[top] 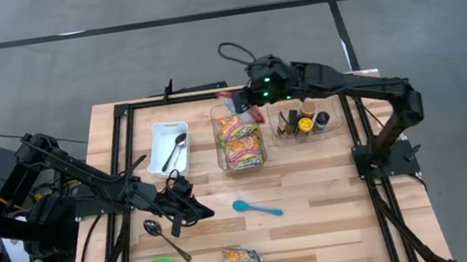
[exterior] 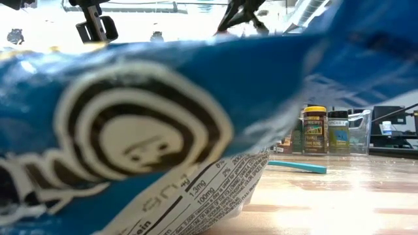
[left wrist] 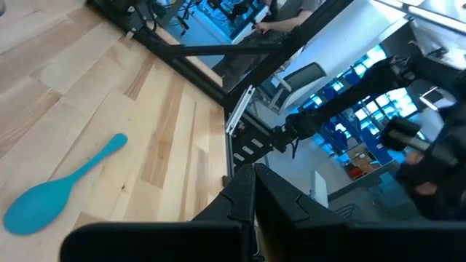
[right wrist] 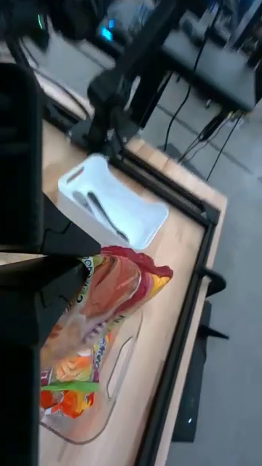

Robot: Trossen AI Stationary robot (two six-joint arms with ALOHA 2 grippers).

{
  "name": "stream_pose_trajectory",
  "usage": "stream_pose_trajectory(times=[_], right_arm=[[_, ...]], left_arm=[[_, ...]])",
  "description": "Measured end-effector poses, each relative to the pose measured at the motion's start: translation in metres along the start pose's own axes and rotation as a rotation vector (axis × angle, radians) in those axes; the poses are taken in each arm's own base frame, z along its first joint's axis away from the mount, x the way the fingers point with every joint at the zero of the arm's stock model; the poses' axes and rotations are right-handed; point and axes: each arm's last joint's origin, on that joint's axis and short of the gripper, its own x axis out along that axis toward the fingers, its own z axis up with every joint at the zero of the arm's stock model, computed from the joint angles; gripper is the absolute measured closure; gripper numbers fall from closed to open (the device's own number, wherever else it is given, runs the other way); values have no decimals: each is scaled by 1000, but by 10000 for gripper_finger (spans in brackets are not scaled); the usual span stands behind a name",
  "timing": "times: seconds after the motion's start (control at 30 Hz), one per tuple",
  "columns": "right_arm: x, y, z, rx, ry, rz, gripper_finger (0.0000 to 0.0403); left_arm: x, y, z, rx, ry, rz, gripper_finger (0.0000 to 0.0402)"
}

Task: Pick & Place Food Item
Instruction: Put the red noodle pack into the left transparent bin

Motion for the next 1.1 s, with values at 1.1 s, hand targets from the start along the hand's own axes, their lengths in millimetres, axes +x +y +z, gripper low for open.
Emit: stream_pose_trajectory(times=[1.1], right_arm=[[64, -44, -4, -46, 36, -244, 403]], left_arm=[[0, -1, 1, -2, -3, -11, 402]])
